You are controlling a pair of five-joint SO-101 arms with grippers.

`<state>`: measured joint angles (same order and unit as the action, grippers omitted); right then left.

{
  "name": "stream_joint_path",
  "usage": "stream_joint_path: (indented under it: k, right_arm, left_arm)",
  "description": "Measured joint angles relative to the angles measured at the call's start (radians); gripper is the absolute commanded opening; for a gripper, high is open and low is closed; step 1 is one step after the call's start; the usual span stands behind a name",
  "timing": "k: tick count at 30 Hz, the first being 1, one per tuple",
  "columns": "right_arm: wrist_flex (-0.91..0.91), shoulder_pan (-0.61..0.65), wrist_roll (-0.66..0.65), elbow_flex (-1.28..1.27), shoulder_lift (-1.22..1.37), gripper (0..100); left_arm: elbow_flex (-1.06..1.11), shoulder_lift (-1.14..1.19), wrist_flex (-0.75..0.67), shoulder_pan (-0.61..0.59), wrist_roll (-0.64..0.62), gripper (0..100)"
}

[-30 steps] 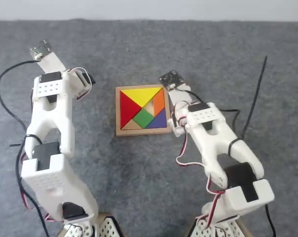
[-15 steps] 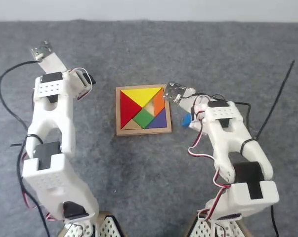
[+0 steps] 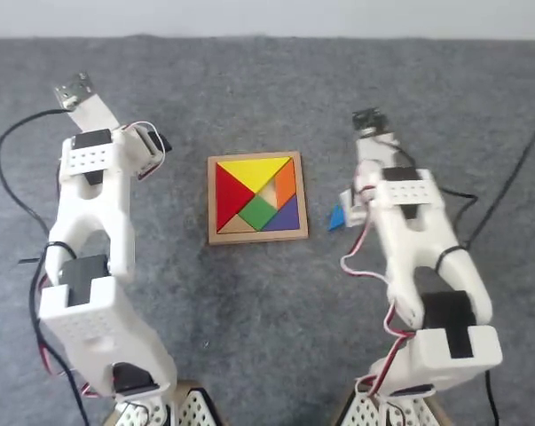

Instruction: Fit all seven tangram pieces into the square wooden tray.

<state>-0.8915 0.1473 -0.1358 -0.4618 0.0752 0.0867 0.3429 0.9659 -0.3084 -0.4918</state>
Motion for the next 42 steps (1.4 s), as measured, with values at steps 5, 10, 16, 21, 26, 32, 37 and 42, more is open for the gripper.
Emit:
stream_joint_path:
  k: [5, 10, 16, 21, 26, 32, 37, 42]
  right_arm:
    - [-0.115, 0.107, 0.193, 0.035, 0.000, 19.2]
    - [-0.121, 0.152, 0.626, 0.071, 0.000, 19.1]
    - [-0.061, 0.150, 1.063, 0.075, 0.000, 19.1]
    - [-0.012, 0.141, 1.221, 0.075, 0.003, 19.1]
    - [0.015, 0.120, 1.241, 0.075, 0.078, 19.1]
    - [0.071, 0.107, 1.244, 0.097, 0.163, 18.9]
    - [0.072, 0.101, 1.246, 0.133, 0.192, 19.0]
    - [0.072, 0.101, 1.243, 0.160, 0.222, 18.8]
  left_arm:
    - [0.000, 0.000, 0.000, 0.000, 0.037, 28]
    - [0.000, 0.000, 0.000, 0.000, 0.038, 28]
    - [0.000, 0.000, 0.000, 0.000, 0.038, 28]
    - [0.000, 0.000, 0.000, 0.000, 0.040, 28]
    - [0.000, 0.000, 0.000, 0.000, 0.040, 28]
    - [0.000, 0.000, 0.000, 0.000, 0.040, 28]
    - [0.000, 0.000, 0.000, 0.000, 0.040, 28]
    - [0.000, 0.000, 0.000, 0.000, 0.041, 28]
